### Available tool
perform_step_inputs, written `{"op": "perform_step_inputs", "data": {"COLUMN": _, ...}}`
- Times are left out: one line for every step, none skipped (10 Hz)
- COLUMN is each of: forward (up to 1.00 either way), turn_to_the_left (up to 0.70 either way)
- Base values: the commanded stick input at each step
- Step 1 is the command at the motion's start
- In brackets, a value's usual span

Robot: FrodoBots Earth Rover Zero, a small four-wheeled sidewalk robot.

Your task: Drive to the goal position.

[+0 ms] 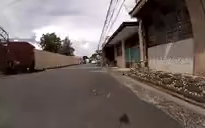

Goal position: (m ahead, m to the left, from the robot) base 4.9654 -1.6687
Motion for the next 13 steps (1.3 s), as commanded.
{"op": "perform_step_inputs", "data": {"forward": 0.7, "turn_to_the_left": 0.0}}
{"op": "perform_step_inputs", "data": {"forward": 0.7, "turn_to_the_left": 0.0}}
{"op": "perform_step_inputs", "data": {"forward": 0.7, "turn_to_the_left": 0.0}}
{"op": "perform_step_inputs", "data": {"forward": 0.7, "turn_to_the_left": 0.0}}
{"op": "perform_step_inputs", "data": {"forward": 0.7, "turn_to_the_left": 0.0}}
{"op": "perform_step_inputs", "data": {"forward": 0.7, "turn_to_the_left": 0.0}}
{"op": "perform_step_inputs", "data": {"forward": 0.7, "turn_to_the_left": 0.0}}
{"op": "perform_step_inputs", "data": {"forward": 0.7, "turn_to_the_left": 0.0}}
{"op": "perform_step_inputs", "data": {"forward": 0.7, "turn_to_the_left": 0.0}}
{"op": "perform_step_inputs", "data": {"forward": 0.7, "turn_to_the_left": 0.0}}
{"op": "perform_step_inputs", "data": {"forward": 0.7, "turn_to_the_left": 0.0}}
{"op": "perform_step_inputs", "data": {"forward": 0.7, "turn_to_the_left": 0.0}}
{"op": "perform_step_inputs", "data": {"forward": 0.7, "turn_to_the_left": 0.0}}
